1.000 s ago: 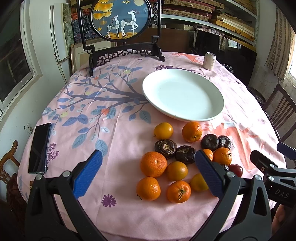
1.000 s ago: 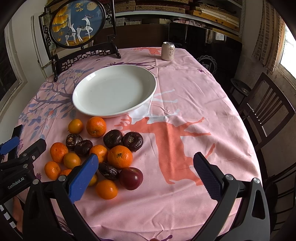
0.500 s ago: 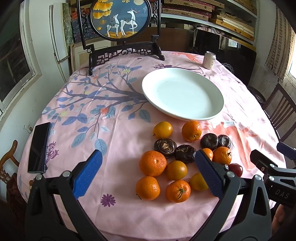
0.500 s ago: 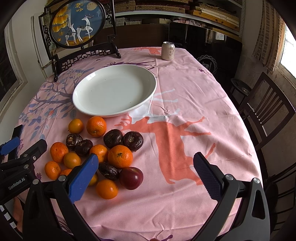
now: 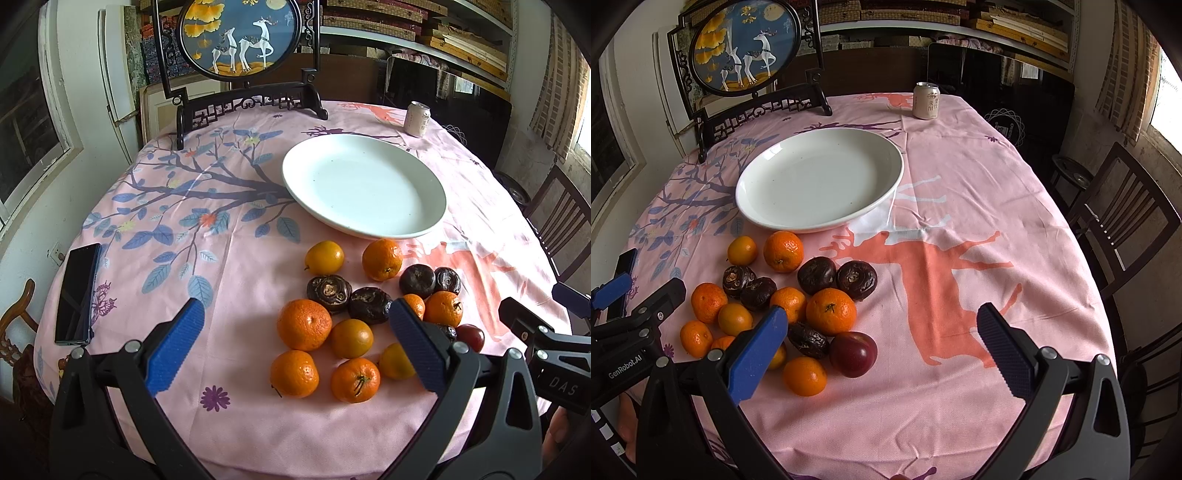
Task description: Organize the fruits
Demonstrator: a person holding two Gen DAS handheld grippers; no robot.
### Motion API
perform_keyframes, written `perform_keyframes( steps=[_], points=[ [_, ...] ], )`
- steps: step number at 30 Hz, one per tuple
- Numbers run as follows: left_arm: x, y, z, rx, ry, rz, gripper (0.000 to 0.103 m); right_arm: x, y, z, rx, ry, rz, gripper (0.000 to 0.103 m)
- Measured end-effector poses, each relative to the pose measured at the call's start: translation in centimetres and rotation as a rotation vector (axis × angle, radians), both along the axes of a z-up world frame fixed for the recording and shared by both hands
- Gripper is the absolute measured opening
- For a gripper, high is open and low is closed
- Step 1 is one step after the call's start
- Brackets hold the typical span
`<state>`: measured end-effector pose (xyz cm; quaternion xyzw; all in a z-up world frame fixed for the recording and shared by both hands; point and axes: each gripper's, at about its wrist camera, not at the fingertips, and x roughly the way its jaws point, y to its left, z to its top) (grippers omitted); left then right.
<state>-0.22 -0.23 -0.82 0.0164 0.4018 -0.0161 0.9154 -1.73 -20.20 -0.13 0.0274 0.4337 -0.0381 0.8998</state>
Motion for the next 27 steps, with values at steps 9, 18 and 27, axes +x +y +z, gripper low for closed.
perform_keyframes(
  steps=[9, 18, 27],
  points=[
    [0.0, 0.0, 0.0, 0.000, 0.001, 0.000, 0.101, 0.0, -0.1, -0.1, 0.000, 0.001, 0.001, 0.102],
    [-1.7, 1.1, -2.0, 0.053, 0.033, 0.005, 0.101, -1.7, 0.0, -1.9, 0.032, 0.045, 0.042, 0.102],
    [-4.3, 4.0, -4.7, 0.027, 0.096, 0.053, 0.101, -5.5, 2.8, -3.7, 0.093, 0.034, 0.229, 0.078]
  ],
)
